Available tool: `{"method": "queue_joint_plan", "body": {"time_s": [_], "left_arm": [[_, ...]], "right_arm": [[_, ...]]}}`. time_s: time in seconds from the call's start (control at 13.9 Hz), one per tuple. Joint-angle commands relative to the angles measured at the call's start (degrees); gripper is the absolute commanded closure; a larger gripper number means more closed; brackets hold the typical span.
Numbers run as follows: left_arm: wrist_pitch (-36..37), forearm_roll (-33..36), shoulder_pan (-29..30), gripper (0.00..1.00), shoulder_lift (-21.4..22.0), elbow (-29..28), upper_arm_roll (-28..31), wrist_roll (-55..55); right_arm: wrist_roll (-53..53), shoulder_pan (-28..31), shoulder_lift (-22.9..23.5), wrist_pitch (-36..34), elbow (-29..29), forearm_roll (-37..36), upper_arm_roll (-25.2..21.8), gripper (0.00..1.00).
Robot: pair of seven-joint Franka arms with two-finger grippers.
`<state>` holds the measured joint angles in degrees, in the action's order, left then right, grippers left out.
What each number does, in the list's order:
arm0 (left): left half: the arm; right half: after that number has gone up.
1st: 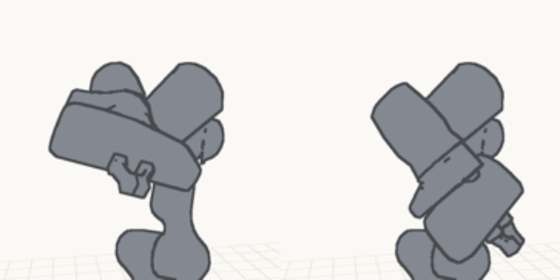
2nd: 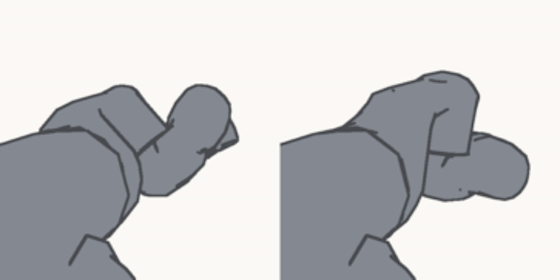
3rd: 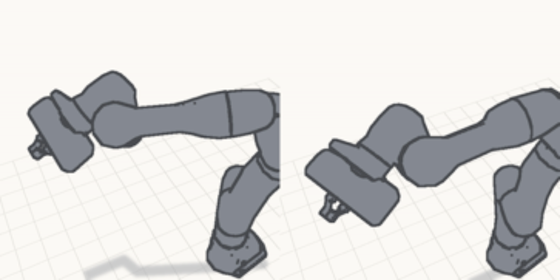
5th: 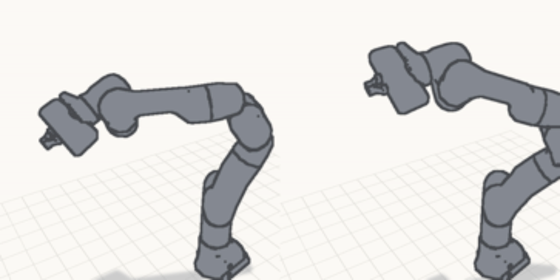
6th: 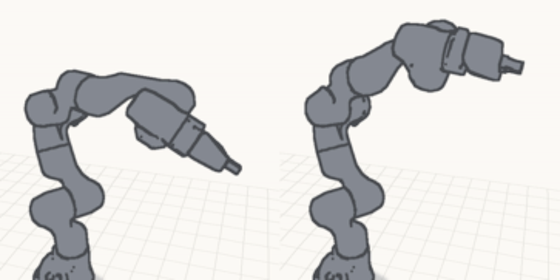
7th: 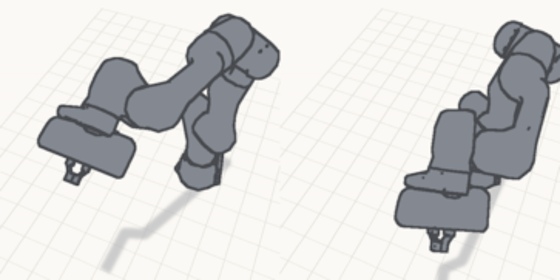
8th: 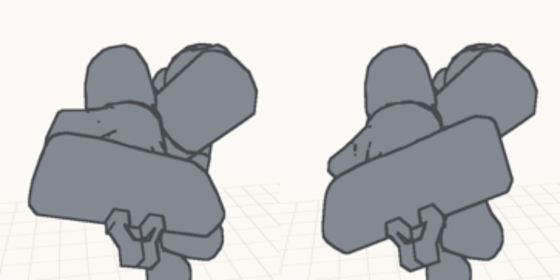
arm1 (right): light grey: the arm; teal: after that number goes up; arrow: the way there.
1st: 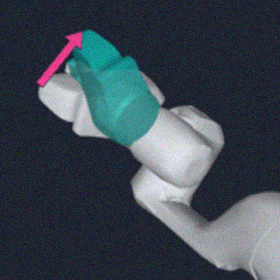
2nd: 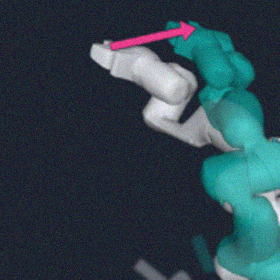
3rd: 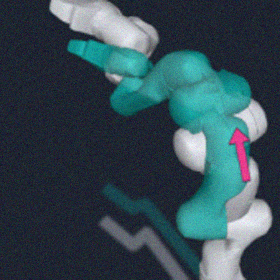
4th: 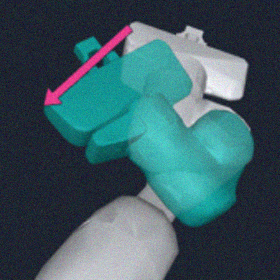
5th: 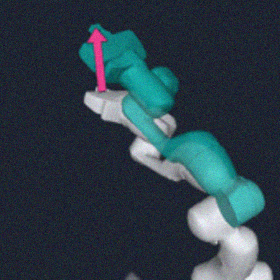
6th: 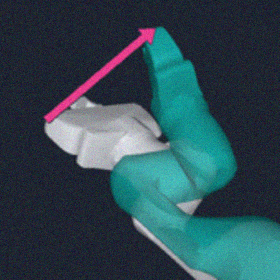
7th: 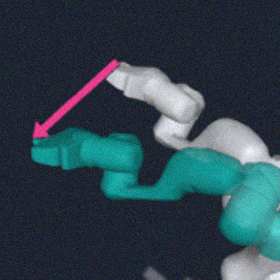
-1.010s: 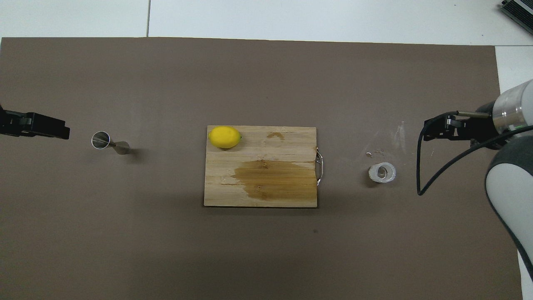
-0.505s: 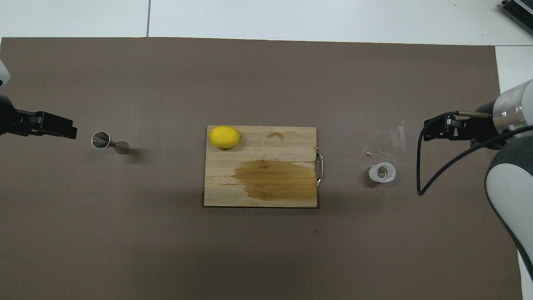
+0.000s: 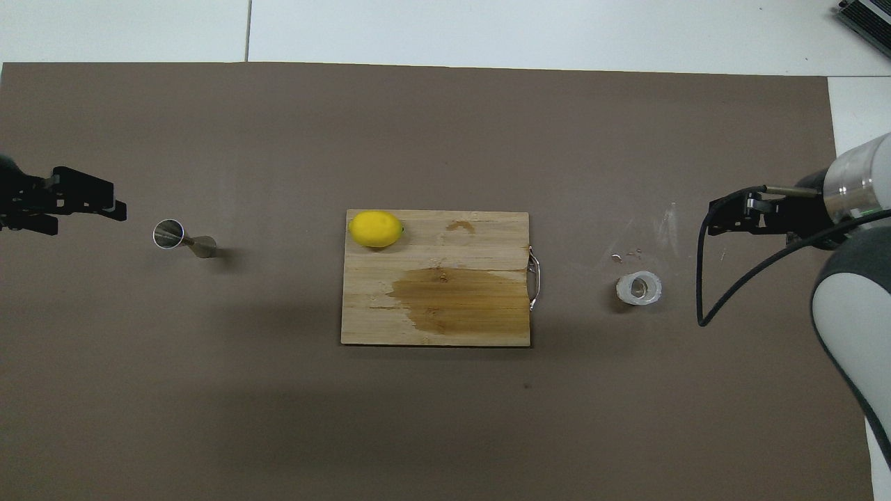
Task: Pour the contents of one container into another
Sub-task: 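Open the left gripper and move it toward the metal cup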
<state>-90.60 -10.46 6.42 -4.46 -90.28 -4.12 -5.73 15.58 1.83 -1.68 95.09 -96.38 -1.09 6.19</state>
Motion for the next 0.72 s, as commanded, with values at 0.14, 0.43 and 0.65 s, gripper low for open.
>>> {"method": "queue_joint_plan", "body": {"time_s": [0.14, 0.43, 0.65], "left_arm": [[3.5, -8.1, 5.4, 0.00, -4.4, 1.3, -0.4, -13.6], [4.5, -17.1, 10.3, 0.00, -8.3, 1.2, -0.4, -27.0], [4.2, -22.5, 13.8, 0.00, -11.4, 1.1, -0.4, -32.9]], "right_arm": [[-1.5, 0.7, -0.6, 0.3, -0.7, 1.0, 0.2, 0.00], [-1.5, 0.8, -0.6, 0.3, -0.7, 1.0, 0.2, 0.00], [-1.5, 0.7, -0.6, 0.3, -0.7, 1.0, 0.2, 0.00]]}}
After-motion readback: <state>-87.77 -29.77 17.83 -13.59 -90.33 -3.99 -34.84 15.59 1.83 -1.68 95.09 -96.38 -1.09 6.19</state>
